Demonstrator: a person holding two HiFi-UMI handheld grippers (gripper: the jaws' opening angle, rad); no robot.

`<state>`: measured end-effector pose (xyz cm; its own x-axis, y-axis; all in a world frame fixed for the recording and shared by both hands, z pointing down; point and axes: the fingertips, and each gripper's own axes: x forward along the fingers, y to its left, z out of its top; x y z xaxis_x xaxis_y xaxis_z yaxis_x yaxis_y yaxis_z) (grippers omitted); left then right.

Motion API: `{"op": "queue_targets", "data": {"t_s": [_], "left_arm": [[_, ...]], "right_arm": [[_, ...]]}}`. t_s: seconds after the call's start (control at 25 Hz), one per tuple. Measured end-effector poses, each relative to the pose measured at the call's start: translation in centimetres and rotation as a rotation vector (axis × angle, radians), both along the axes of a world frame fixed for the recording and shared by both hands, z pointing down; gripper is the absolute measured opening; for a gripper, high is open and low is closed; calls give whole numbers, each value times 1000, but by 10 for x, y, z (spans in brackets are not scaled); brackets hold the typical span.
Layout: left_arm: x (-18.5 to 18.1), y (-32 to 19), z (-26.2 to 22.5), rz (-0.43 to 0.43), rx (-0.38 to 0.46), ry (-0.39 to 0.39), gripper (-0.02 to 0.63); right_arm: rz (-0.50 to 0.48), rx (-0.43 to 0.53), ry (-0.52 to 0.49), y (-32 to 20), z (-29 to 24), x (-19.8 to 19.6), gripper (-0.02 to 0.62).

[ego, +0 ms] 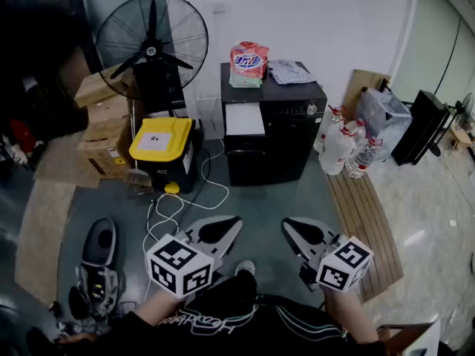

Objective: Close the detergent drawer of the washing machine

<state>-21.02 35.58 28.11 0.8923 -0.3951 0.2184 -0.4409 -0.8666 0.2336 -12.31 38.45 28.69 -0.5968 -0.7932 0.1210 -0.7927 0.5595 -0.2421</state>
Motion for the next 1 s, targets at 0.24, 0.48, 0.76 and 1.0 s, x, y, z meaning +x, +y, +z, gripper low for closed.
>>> {"op": "queue_targets", "data": {"t_s": [0.24, 0.48, 0.76, 1.0], "left_arm": [[19, -11, 4, 12, -20, 1, 21], [35, -37, 13, 9, -46, -9, 21], [68, -91, 22, 23, -79, -6, 21], [96, -155, 33, 20, -119, 0, 21]], "right_arm": [[20, -13, -15, -10, 5, 20, 26], [69, -24, -65, -34, 10, 45, 26], [132, -69, -97, -84, 25, 82, 26], [126, -105, -96, -145, 37, 107, 26]]}}
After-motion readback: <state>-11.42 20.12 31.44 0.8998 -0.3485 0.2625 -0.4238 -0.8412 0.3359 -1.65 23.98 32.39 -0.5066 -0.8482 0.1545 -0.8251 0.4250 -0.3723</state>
